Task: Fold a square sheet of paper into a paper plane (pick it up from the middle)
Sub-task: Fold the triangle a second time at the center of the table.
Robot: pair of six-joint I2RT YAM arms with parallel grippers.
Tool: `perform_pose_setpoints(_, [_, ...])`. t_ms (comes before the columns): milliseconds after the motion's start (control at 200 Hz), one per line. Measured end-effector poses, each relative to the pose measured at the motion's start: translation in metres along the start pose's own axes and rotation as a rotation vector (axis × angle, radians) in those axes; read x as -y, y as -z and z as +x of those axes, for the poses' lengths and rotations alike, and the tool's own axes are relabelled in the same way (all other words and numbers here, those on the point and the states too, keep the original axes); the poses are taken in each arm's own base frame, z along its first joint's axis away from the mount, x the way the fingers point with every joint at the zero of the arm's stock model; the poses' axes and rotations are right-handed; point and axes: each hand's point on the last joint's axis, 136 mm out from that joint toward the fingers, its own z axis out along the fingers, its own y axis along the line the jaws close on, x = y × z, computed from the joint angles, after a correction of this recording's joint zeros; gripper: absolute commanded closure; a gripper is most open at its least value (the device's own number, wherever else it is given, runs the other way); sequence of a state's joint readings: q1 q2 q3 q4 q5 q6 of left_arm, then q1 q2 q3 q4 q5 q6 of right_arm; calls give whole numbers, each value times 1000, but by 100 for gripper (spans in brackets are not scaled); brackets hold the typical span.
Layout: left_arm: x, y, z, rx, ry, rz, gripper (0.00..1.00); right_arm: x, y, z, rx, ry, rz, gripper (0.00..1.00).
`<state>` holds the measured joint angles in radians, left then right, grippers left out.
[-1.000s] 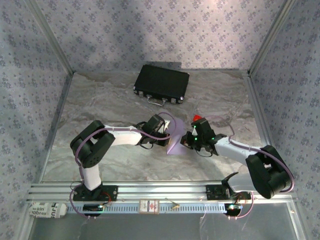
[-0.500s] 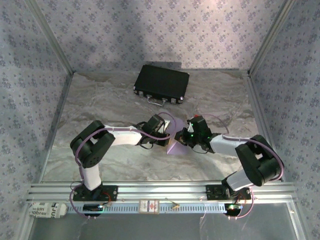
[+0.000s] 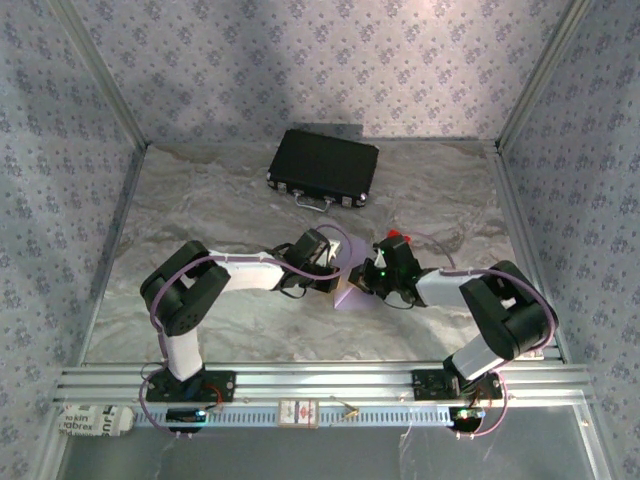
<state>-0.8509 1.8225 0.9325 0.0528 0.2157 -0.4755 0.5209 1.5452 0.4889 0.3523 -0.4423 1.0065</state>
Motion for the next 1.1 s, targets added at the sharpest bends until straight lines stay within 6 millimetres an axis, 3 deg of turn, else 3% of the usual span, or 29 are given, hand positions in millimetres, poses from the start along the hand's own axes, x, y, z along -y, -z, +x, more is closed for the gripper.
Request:
perform_pose_setpoints(145, [0, 0, 0, 0, 0, 1, 99, 13, 1, 5, -6, -18, 20, 100])
perform_pose_setpoints(370, [0, 0, 0, -1, 0, 0, 99, 11, 3, 1, 7, -22, 10, 100])
perform_pose_setpoints(630, [0, 0, 0, -1, 0, 0, 99, -4, 15, -25, 68, -24, -25, 100])
perform_pose_setpoints(904, [0, 0, 0, -2, 0, 1, 98, 24, 8, -21, 47, -77, 25, 100])
perform_pose_setpoints(1099, [0, 0, 1, -4, 0, 4, 98, 25, 10, -23, 53, -81, 6, 100])
